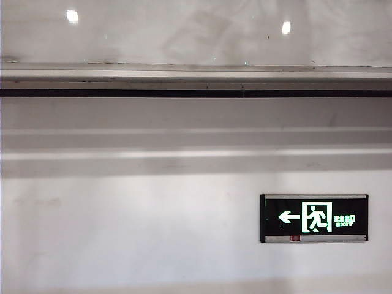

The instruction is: Wipe the whiteboard clean using the black magnetic whiteboard eraser attached to the whiteboard.

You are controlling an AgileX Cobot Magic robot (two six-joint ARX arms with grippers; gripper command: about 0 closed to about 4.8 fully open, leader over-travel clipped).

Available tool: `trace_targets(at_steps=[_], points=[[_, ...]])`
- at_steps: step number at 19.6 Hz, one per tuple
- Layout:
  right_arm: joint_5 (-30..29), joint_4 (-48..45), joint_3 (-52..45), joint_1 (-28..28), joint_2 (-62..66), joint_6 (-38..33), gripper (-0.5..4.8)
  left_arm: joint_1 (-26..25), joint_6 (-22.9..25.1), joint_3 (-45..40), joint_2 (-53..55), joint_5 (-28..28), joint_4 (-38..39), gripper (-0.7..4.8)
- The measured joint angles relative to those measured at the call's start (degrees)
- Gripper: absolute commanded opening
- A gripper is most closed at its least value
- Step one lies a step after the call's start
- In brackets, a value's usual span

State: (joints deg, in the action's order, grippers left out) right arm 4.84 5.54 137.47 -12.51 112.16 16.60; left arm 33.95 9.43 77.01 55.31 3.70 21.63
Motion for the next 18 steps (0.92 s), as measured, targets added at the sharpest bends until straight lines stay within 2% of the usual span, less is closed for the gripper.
trace_targets(at_steps=[4,6,7,10,14,16,18], points=[[6.08,-8.13,0.0,0.46,-0.07,0.94,-0.06,0.0,0.02,0.0,0.0,0.0,0.0,-0.06],[6.6,-9.66,0.11,0.61,-0.09,1.29,-0.06,0.0,0.02,0.0,-0.02,0.0,0.0,-0.06],[5.73,-9.49,0.11,0.61,-0.09,1.36,-0.06,0.02,0.0,0.0,-0.02,0.0,0.0,-0.06],[-3.34,-4.92,0.15,0.66,-0.31,1.36,-0.06,0.02,0.02,0.0,-0.02,0.0,0.0,-0.05],[-11.74,0.96,0.44,-1.64,0.22,1.62,-0.06,0.02,0.0,0.02,-0.07,0.0,-0.02,-0.05],[-15.02,2.16,0.46,-3.21,0.83,2.19,-0.06,0.02,0.02,0.02,-0.07,0.0,-0.02,-0.06],[-15.41,3.02,0.57,-4.17,1.27,3.69,-0.06,0.02,0.02,0.02,-0.09,0.0,-0.02,-0.06]])
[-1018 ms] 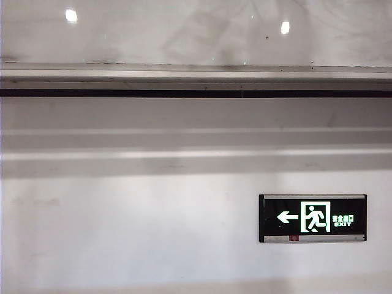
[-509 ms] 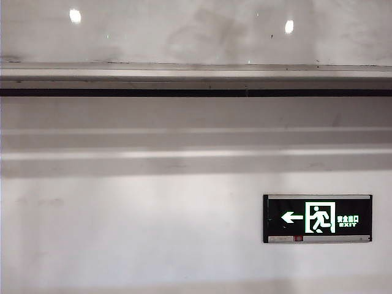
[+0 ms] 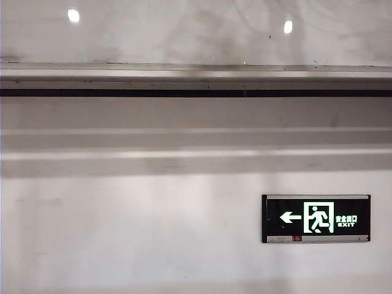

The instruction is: Wipe the whiteboard clean using the black magnetic whiteboard eraser attached to the whiteboard.

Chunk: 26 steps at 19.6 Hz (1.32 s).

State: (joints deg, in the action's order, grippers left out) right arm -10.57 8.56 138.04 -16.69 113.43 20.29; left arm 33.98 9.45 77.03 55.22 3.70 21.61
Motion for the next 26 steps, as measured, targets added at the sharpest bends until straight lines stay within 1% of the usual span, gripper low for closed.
trace_targets(at_steps=[2,6,8,11,14,15,16,17,19,20,22,23,25,26], points=[[2.54,0.0,0.0,-0.52,0.17,1.99,-0.06,0.0,-0.02,0.0,0.02,0.0,0.0,-0.06],[12.33,-1.97,-0.39,-1.03,0.22,5.31,-0.06,0.0,0.0,-0.02,0.02,0.0,0.02,-0.06],[16.94,-6.25,-0.44,0.57,0.13,5.44,-0.06,-0.02,0.0,0.0,0.0,0.02,0.0,-0.06],[21.59,-12.31,-0.26,4.0,-0.15,5.01,-0.06,0.0,0.0,0.0,-0.04,0.0,0.0,-0.06],[24.7,-14.49,-0.26,7.08,-0.35,4.07,-0.06,0.0,0.0,0.0,-0.04,0.0,0.0,-0.05],[24.98,-14.4,-0.31,7.82,-0.46,2.4,-0.06,0.0,0.0,0.0,-0.02,0.0,0.02,-0.06],[24.65,-13.97,-0.31,8.57,-0.68,-0.37,-0.06,0.0,0.0,0.0,0.0,0.0,0.02,-0.06],[22.91,-13.38,-0.31,9.31,-0.92,-3.3,-0.06,0.0,0.0,0.0,0.0,0.0,0.02,-0.05],[15.52,-12.98,-0.31,10.43,-1.07,-8.48,-0.06,-0.02,0.0,0.0,-0.02,0.0,0.02,-0.06],[8.81,-12.07,-0.31,9.86,-0.96,-10.43,-0.06,0.0,0.0,0.0,0.0,0.0,0.04,-0.06],[4.52,-9.9,-0.28,6.82,-0.83,-10.67,-0.06,0.0,0.0,0.0,0.0,0.0,0.04,-0.06],[1.25,-8.37,-0.2,4.37,-0.5,-10.6,-0.06,0.0,0.0,0.0,0.0,-0.02,0.04,-0.05],[-1.27,-7.52,-0.17,1.62,0.2,-10.01,-0.06,0.0,0.0,0.0,0.0,0.0,0.04,-0.06],[-2.58,-6.82,-0.2,-0.76,0.96,-8.85,-0.06,0.0,0.0,0.0,0.0,-0.02,0.04,-0.06]])
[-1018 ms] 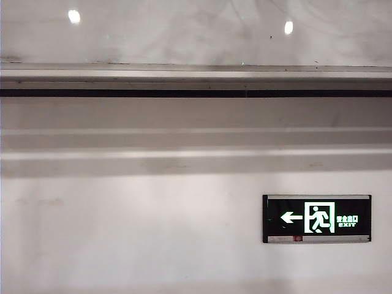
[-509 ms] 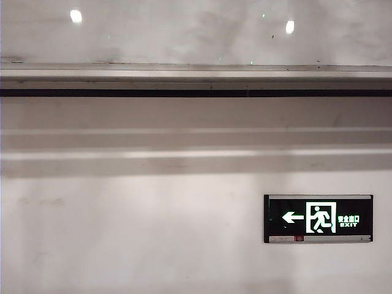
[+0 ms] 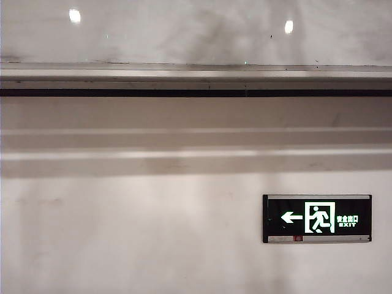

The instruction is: Wipe the whiteboard clean using the black magnetic whiteboard eraser attached to the whiteboard.

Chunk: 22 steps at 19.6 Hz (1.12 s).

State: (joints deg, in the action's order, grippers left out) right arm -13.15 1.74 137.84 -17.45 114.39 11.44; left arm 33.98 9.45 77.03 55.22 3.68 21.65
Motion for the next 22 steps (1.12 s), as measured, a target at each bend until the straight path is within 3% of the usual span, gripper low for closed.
trace_targets(at_steps=[2,5,8,10,13,18,22], points=[[0.46,1.79,-0.04,-2.64,0.76,4.15,-0.06,0.0,-0.02,0.0,-0.02,0.0,0.0,-0.06],[11.87,-0.7,-0.42,-4.35,0.81,12.63,-0.06,0.0,-0.02,0.0,-0.02,0.0,0.0,-0.06],[22.05,-7.02,2.56,0.66,0.68,12.85,-0.06,-0.02,0.0,0.0,-0.04,0.02,-0.02,-0.06],[24.46,-7.28,4.68,3.58,0.68,10.38,-0.06,0.0,0.0,0.0,-0.09,0.0,-0.02,-0.06],[18.62,-6.97,5.03,4.33,0.68,4.63,-0.06,0.04,0.0,0.0,-0.02,0.0,0.0,-0.06],[6.21,-1.14,5.42,0.35,2.19,3.91,-0.06,0.04,-0.02,0.0,-0.02,0.0,0.0,-0.06],[3.82,2.64,6.1,-3.72,4.46,6.23,-0.06,0.04,-0.02,0.0,-0.04,0.0,0.02,-0.06]])
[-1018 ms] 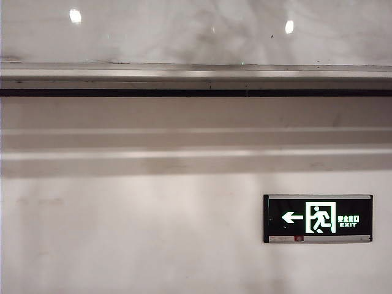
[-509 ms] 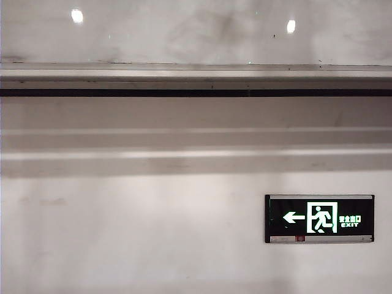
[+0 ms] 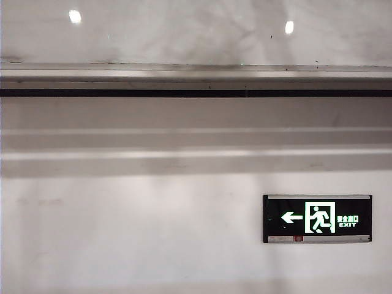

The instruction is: Wipe the whiteboard clean using the black magnetic whiteboard eraser attached to the whiteboard.

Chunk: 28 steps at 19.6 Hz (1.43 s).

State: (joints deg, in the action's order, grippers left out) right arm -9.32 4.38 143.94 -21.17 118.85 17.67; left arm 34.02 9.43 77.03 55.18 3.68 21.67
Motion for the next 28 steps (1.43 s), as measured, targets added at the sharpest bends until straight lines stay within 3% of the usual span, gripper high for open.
trace_targets(at_steps=[6,9,12,19,23,25,28], points=[[-0.76,2.91,0.04,-2.6,1.53,6.49,-0.06,0.0,0.02,0.0,0.0,0.0,0.0,-0.06],[5.66,1.88,0.07,-3.5,1.55,8.61,-0.06,0.0,0.02,0.0,0.04,0.0,0.0,-0.06],[7.48,3.72,3.56,-2.86,2.62,8.7,-0.06,0.0,0.0,0.0,0.04,0.0,0.0,-0.06],[20.94,-5.68,11.58,7.8,2.86,7.28,-0.06,0.0,0.02,0.0,-0.04,0.0,0.0,-0.06],[24.98,-5.86,12.15,13.88,2.78,0.79,-0.06,0.0,0.0,0.0,0.04,0.0,0.0,-0.05],[25.73,-3.63,12.15,17.03,2.62,-8.09,-0.06,0.0,0.02,0.0,0.04,0.0,0.02,-0.06],[17.92,-0.2,12.5,18.69,2.34,-16.41,-0.06,0.0,0.02,0.0,0.02,0.0,0.0,-0.05]])
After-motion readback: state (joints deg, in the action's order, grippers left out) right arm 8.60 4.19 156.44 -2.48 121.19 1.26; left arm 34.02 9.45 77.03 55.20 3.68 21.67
